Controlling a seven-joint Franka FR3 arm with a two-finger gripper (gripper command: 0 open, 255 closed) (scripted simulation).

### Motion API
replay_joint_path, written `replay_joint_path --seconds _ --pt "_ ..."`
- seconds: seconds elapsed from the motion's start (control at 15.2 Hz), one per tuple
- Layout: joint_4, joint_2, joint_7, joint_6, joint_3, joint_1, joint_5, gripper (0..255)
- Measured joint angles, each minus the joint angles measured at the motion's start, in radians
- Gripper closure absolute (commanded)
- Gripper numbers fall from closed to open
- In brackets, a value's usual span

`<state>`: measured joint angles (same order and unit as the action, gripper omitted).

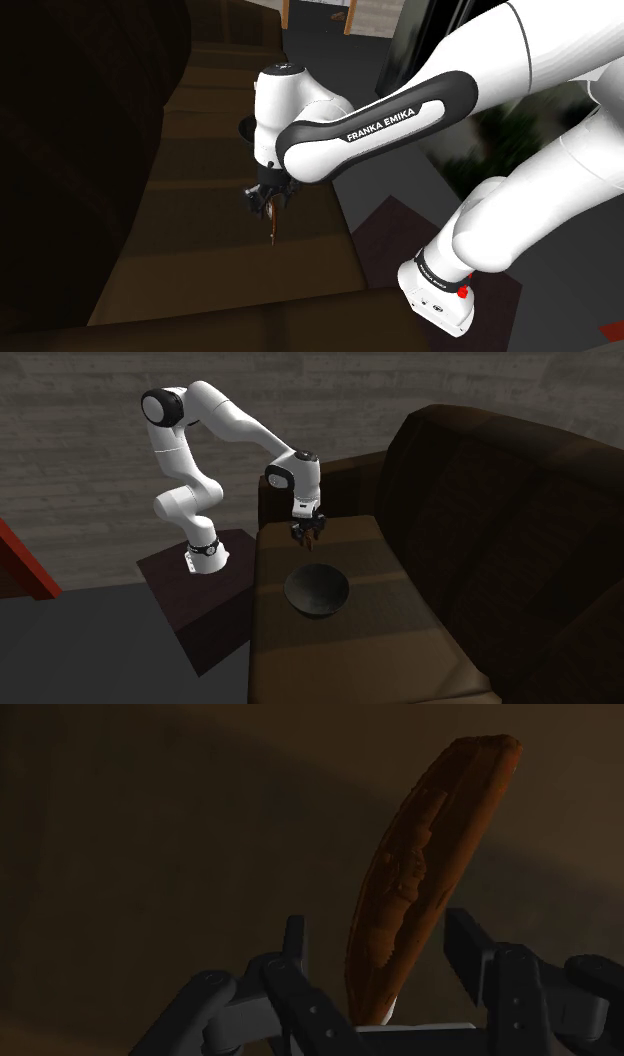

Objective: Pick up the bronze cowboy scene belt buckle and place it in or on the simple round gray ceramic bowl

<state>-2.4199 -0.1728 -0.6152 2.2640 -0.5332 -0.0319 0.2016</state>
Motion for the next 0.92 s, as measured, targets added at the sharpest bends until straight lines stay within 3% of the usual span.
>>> replay_joint_path --seconds 0.59,0.92 --pt "0.0 0.0 0.0 0.0 0.0 0.0 0.0 255" --pt "0.029 -0.034 0.007 -0.061 0.009 -0.001 0.01 255"
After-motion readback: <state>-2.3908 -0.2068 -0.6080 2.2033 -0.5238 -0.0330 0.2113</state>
